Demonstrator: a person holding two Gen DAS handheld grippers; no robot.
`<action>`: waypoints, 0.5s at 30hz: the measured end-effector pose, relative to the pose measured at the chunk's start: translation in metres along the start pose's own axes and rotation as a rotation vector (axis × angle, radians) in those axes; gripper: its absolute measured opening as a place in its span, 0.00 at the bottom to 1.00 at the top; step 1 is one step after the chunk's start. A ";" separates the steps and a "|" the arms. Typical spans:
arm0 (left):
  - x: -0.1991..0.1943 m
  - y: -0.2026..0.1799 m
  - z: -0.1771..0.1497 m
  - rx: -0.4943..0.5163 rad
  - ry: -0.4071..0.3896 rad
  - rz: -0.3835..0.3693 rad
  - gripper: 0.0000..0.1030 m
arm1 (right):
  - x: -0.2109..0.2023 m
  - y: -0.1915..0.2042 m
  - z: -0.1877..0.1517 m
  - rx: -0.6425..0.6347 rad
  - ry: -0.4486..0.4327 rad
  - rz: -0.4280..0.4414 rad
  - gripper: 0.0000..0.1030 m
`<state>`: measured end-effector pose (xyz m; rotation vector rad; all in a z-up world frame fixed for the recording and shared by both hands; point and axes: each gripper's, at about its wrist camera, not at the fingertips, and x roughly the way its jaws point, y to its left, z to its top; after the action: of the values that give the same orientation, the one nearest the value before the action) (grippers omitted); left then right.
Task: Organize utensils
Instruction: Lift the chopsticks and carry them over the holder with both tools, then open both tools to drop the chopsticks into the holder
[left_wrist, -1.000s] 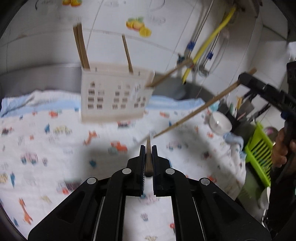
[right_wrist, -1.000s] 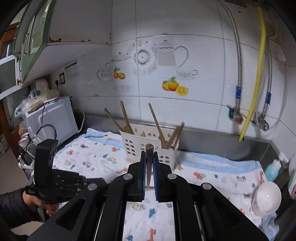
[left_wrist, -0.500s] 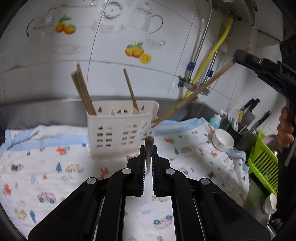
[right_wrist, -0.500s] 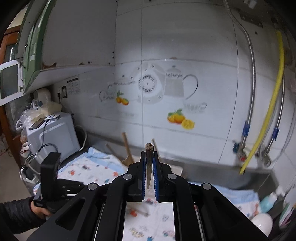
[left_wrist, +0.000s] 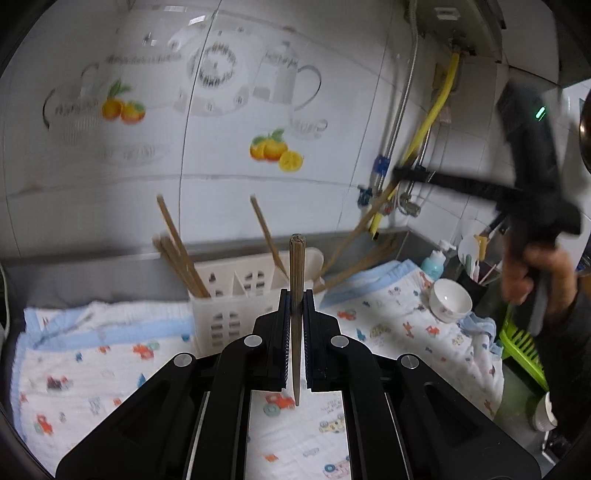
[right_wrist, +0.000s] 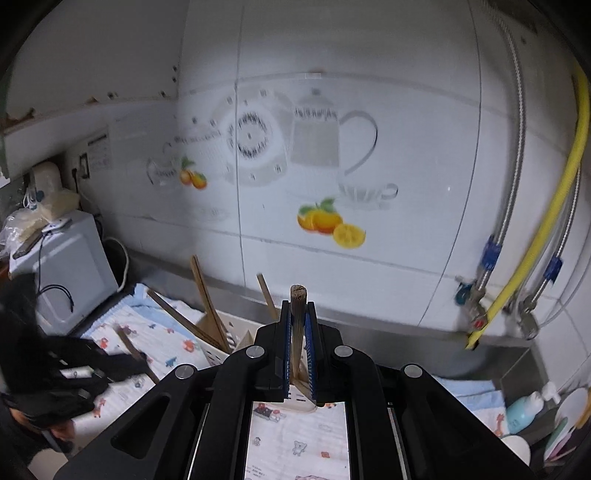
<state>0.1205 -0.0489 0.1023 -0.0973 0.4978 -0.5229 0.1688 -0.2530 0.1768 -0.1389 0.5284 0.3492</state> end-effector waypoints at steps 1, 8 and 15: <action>-0.005 -0.001 0.008 0.010 -0.020 0.004 0.05 | 0.007 -0.001 -0.003 0.003 0.014 0.002 0.07; -0.027 -0.010 0.058 0.063 -0.141 0.032 0.05 | 0.041 -0.003 -0.017 0.004 0.077 0.003 0.07; -0.029 -0.013 0.095 0.111 -0.241 0.109 0.05 | 0.053 0.000 -0.025 -0.018 0.091 0.000 0.12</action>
<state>0.1386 -0.0487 0.2012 -0.0260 0.2362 -0.4240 0.1997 -0.2432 0.1285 -0.1728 0.6149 0.3490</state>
